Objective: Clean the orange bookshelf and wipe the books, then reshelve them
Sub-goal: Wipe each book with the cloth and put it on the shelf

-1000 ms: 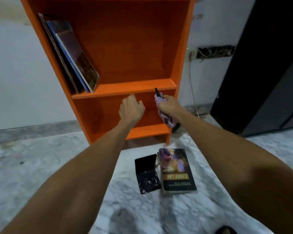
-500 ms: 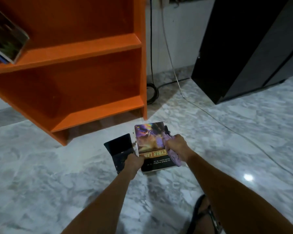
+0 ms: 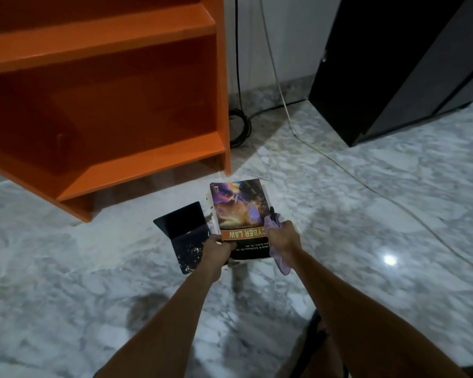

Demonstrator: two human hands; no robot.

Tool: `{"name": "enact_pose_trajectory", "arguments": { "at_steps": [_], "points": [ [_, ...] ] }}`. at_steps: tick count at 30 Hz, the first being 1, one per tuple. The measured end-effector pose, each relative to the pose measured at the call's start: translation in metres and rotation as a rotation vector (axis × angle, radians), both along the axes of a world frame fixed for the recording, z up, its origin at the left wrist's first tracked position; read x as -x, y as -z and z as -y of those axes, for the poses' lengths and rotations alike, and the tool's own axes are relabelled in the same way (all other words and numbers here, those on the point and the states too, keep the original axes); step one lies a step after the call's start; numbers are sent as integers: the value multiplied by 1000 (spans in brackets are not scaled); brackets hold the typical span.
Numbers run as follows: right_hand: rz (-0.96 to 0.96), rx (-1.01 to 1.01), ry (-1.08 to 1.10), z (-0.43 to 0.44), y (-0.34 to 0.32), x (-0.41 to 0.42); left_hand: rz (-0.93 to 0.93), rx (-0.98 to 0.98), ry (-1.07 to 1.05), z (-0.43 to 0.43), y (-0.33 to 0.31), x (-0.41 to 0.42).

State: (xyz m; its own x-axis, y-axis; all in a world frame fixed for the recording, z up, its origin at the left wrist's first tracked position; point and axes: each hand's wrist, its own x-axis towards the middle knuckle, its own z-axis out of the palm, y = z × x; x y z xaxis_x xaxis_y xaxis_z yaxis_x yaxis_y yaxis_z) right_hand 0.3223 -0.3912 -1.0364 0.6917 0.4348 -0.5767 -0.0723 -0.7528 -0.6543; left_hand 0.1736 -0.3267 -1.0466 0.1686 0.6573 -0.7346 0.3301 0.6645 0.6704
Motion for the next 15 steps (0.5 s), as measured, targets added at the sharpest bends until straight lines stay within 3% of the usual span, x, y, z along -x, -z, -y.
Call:
{"name": "enact_pose_trajectory", "arguments": {
  "at_steps": [4,10,15],
  "points": [
    [-112,-36,68,5,-3,-1,109,-50,-87,2,-6,1],
    [-443,-180,160,23,-23,-3,229,-108,-102,-12,-39,16],
    [-417,-350,118,23,-68,11,476,-49,-199,-12,-81,27]
  ]
}}
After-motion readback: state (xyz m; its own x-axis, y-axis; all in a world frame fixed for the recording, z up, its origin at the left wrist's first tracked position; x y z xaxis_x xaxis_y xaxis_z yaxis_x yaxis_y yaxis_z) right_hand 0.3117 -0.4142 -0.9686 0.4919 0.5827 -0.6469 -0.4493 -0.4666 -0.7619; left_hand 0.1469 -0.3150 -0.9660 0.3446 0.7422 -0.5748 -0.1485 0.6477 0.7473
